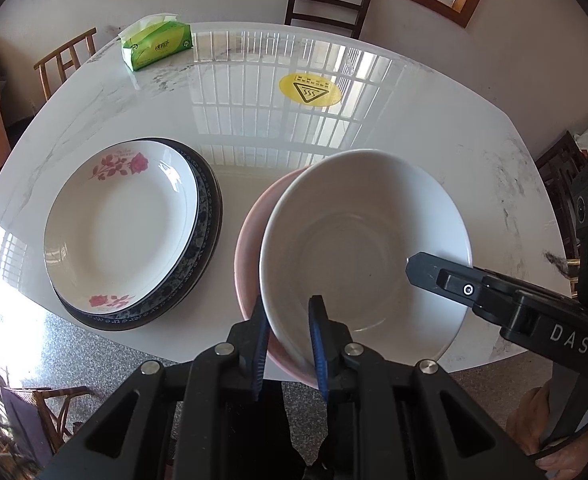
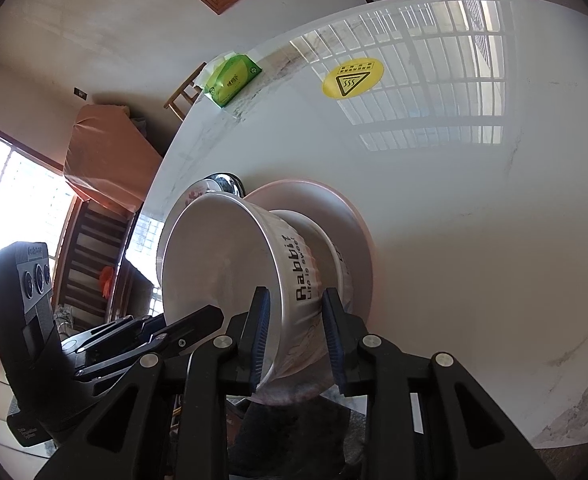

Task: Organize plates and bowls
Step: 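Lower the Rabbit bowl into the blue-striped bowl, then open the right gripper and pull it back while the left gripper grips the pink bowl rim, then lift the pink bowl stack with the left gripper toward the plate stack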

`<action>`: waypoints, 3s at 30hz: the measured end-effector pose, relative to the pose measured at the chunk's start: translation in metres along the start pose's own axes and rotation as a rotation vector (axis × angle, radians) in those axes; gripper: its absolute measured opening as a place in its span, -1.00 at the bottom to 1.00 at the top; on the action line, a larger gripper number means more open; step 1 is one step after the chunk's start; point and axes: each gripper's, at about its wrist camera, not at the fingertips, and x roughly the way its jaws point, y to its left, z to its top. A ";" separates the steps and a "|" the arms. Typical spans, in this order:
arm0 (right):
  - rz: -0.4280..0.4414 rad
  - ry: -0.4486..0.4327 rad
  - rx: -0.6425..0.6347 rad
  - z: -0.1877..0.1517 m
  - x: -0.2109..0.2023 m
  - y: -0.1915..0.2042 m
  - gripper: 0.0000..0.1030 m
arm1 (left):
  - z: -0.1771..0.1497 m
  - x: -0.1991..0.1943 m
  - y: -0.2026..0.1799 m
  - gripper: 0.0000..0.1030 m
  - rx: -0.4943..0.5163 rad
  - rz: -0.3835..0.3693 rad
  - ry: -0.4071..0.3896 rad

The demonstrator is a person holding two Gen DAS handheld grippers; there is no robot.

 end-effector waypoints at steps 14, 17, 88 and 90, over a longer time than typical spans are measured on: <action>-0.003 -0.028 -0.032 -0.004 -0.001 0.001 -0.47 | -0.004 0.002 -0.003 -0.63 0.034 0.040 -0.064; -0.008 -0.035 -0.040 -0.005 -0.002 0.002 -0.47 | -0.006 0.002 -0.004 -0.61 0.042 0.050 -0.082; -0.161 -0.372 -0.165 -0.028 -0.030 -0.001 -0.15 | -0.037 -0.026 0.056 -0.30 -0.088 -0.021 -0.265; -0.153 -0.391 -0.160 -0.032 -0.037 -0.003 -0.14 | -0.039 -0.027 0.055 -0.30 -0.072 -0.044 -0.268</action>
